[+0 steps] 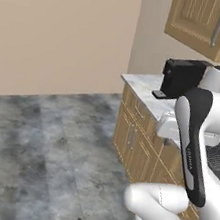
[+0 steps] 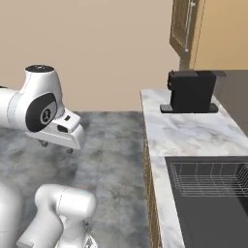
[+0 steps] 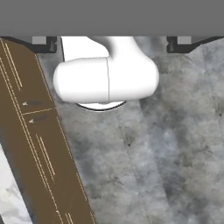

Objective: Place the large bottle from the dining counter next to the other large bottle outside the sink, and place the small bottle from the dining counter next to the other small bottle inside the sink.

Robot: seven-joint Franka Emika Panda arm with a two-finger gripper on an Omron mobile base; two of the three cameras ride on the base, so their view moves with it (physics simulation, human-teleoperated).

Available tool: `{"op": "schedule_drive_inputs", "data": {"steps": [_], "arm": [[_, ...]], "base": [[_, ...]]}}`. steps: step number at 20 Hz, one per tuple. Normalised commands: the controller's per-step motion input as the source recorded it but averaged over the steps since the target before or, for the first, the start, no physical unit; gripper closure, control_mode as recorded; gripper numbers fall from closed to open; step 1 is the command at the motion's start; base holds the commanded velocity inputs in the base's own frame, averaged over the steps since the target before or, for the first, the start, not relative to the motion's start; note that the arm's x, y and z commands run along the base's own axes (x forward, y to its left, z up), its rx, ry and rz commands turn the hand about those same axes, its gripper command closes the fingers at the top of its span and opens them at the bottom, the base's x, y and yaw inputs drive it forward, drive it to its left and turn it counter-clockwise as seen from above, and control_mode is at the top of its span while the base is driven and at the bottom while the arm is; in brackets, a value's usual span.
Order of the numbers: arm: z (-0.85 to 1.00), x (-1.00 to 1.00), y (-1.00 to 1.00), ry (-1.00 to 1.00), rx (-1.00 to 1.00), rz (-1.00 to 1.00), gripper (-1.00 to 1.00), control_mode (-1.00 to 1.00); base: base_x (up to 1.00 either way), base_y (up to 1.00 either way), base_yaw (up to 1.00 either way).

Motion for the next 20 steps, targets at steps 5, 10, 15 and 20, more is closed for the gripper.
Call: {"op": "schedule_drive_inputs", "data": {"steps": [5, 10, 15, 20], "arm": [[0.0, 0.0, 0.0, 0.0, 0.0, 0.0, -1.0, 1.0], [0.0, 0.0, 0.0, 0.0, 0.0, 0.0, -1.0, 1.0], [0.0, 0.0, 0.0, 0.0, 0.0, 0.0, -1.0, 1.0], [0.0, 0.0, 0.0, 0.0, 0.0, 0.0, -1.0, 1.0]], "base": [[0.0, 0.13, 0.45], [0.0, 0.07, 0.48], [0.04, 0.06, 0.53], [0.25, 0.02, 0.55]]}}
